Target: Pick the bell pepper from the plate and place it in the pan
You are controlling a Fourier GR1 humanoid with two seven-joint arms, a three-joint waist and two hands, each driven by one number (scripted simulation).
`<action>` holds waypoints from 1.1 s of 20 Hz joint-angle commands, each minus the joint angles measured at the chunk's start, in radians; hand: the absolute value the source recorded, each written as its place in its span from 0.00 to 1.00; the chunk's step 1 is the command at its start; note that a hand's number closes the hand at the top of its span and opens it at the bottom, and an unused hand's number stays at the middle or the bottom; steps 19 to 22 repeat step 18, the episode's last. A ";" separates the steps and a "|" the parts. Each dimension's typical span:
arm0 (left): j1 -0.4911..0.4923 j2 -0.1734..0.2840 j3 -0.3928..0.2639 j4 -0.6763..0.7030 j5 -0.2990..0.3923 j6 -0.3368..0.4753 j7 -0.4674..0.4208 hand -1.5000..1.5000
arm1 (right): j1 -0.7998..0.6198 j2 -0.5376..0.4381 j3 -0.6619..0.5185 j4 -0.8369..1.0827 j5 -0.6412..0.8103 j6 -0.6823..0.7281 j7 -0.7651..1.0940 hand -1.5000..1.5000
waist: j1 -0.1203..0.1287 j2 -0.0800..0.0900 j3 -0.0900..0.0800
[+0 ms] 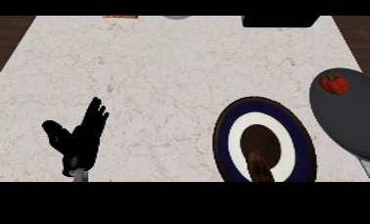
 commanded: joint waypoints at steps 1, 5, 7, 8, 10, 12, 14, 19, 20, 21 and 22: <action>0.012 -0.007 -0.006 -0.026 -0.008 0.014 0.008 0.50 | 0.115 -0.055 -0.042 0.026 -0.070 0.215 -0.111 0.00 | -0.009 -0.005 -0.001; 0.014 -0.018 -0.014 -0.036 -0.031 0.042 0.015 0.50 | 0.189 -0.108 -0.011 0.020 -0.076 0.391 -0.150 0.00 | -0.009 -0.006 -0.002; 0.033 -0.003 0.018 0.006 -0.010 0.011 -0.019 0.50 | 0.223 -0.080 0.002 -0.022 -0.097 0.386 -0.159 0.00 | -0.011 -0.008 -0.004; 0.031 -0.011 -0.001 -0.040 -0.009 0.015 0.021 0.50 | 0.246 -0.039 0.031 -0.081 -0.097 0.354 -0.143 0.00 | -0.015 -0.011 -0.005; -0.056 -0.024 0.017 0.077 -0.033 0.030 -0.024 0.50 | 0.267 -0.031 0.016 -0.102 -0.142 0.341 -0.133 0.00 | -0.018 -0.009 -0.005; 0.064 -0.021 -0.013 -0.074 -0.026 0.033 0.027 0.50 | 0.333 -0.043 0.018 -0.117 -0.160 0.376 -0.143 0.00 | -0.012 -0.010 -0.004; 0.022 0.031 0.061 0.007 0.027 -0.038 -0.003 0.50 | 0.376 0.040 0.042 -0.257 -0.188 0.335 -0.084 0.00 | -0.021 -0.012 -0.006; 0.022 0.009 0.037 -0.001 0.005 -0.037 0.000 0.50 | 0.454 0.063 0.043 -0.364 -0.269 0.314 -0.010 0.00 | -0.015 -0.010 -0.005; 0.022 0.009 0.037 -0.001 0.005 -0.037 0.000 0.50 | 0.454 0.063 0.043 -0.364 -0.269 0.314 -0.010 0.00 | -0.015 -0.010 -0.005; 0.022 0.009 0.037 -0.001 0.005 -0.037 0.000 0.50 | 0.454 0.063 0.043 -0.364 -0.269 0.314 -0.010 0.00 | -0.015 -0.010 -0.005; 0.022 0.009 0.037 -0.001 0.005 -0.037 0.000 0.50 | 0.454 0.063 0.043 -0.364 -0.269 0.314 -0.010 0.00 | -0.015 -0.010 -0.005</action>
